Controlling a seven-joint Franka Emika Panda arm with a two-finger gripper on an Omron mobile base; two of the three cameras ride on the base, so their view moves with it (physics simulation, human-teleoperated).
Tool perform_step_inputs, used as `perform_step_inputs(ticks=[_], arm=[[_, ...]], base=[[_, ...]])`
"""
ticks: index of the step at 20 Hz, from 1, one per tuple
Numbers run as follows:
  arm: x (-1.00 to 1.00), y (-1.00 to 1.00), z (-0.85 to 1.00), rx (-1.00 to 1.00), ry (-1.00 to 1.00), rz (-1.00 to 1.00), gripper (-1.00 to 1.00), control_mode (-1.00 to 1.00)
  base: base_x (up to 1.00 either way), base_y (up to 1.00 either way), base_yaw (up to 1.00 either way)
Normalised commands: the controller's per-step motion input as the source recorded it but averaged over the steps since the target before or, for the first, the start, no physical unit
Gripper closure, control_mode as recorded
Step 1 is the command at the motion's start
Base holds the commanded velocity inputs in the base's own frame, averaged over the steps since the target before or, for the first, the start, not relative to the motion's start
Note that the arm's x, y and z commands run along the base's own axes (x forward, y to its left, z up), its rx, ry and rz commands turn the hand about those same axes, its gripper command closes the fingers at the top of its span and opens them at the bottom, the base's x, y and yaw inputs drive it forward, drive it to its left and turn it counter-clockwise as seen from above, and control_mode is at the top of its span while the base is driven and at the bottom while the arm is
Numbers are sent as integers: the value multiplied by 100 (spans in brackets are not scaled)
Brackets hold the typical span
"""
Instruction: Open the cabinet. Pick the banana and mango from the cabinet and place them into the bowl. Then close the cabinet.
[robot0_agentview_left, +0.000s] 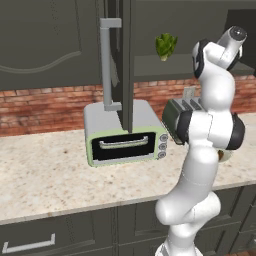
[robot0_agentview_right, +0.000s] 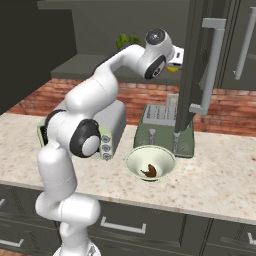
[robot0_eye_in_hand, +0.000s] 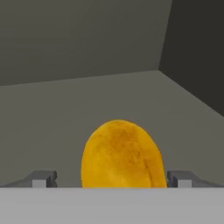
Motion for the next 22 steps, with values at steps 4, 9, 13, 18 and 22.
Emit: perform_step_inputs(ticks=[4, 9, 13, 18, 22], arm=[[32, -17, 0, 0, 0, 0, -100, -100], [9, -5, -2, 0, 1, 0, -100, -100], [8, 0, -17, 0, 3, 0, -100, -100], [5, 0, -27, 0, 2, 0, 100, -100], [0, -2, -1, 0, 1, 0, 100, -100]], base=[[0, 0, 0], [0, 0, 0], [0, 0, 0], [0, 0, 0], [0, 0, 0]])
